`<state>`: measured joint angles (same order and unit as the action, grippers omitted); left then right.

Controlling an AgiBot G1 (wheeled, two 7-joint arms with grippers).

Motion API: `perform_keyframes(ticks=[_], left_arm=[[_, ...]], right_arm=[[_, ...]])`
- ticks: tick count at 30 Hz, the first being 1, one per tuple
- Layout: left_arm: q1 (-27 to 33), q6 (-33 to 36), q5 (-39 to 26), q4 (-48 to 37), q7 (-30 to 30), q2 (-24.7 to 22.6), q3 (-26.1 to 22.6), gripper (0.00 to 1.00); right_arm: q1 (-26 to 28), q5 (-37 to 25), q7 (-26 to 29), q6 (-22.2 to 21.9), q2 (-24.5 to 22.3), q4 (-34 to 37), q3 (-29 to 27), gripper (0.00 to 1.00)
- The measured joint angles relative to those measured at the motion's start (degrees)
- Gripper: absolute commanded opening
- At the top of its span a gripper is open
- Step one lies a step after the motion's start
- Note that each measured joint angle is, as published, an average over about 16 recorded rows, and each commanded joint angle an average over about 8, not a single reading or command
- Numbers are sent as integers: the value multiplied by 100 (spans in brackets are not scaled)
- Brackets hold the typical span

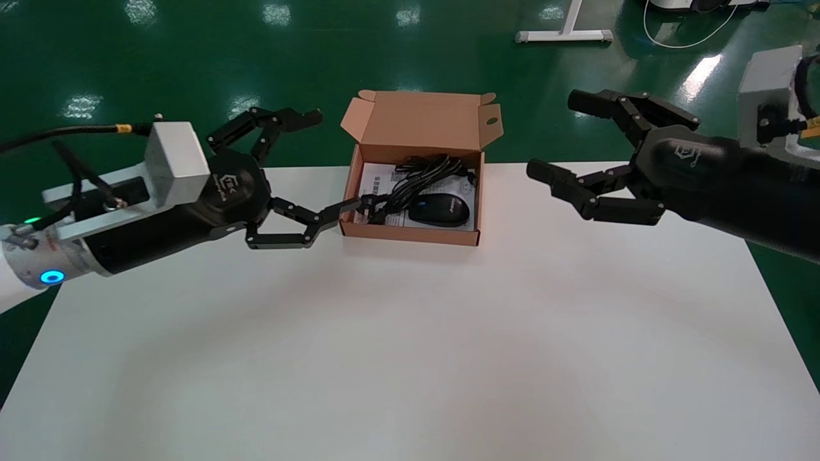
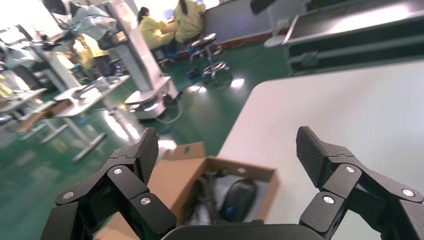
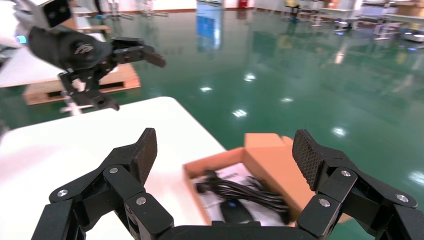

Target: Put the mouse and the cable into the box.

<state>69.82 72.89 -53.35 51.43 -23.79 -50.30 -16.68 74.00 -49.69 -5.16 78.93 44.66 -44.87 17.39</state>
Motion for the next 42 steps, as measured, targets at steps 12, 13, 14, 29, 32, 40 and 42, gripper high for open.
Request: perform_keyframes(ticks=[12, 13, 14, 29, 32, 40, 42], left_arm=[[-450, 699, 627, 1209, 1884, 834, 36, 100], [-487, 756, 678, 1308, 2039, 902, 39, 100], [-525, 814, 730, 1409, 2197, 972, 42, 100], [-867, 1356, 1218, 2331, 3548, 1607, 67, 100], [-877, 1369, 1232, 2354, 3572, 1623, 68, 100], [-853, 1321, 1193, 2279, 3497, 1574, 68, 100], [-848, 1312, 1185, 2265, 3486, 1565, 67, 100]], right_arm=[[-688, 434, 881, 375, -534, -1590, -76, 100], [-745, 469, 954, 405, -578, -1721, -82, 100], [-803, 506, 1027, 437, -622, -1853, -89, 100], [-1307, 831, 1641, 713, -1012, -3034, -146, 100], [-1317, 840, 1650, 718, -1020, -3060, -148, 100], [-1285, 819, 1623, 698, -995, -2971, -146, 100], [-1279, 813, 1618, 694, -990, -2955, -146, 100]])
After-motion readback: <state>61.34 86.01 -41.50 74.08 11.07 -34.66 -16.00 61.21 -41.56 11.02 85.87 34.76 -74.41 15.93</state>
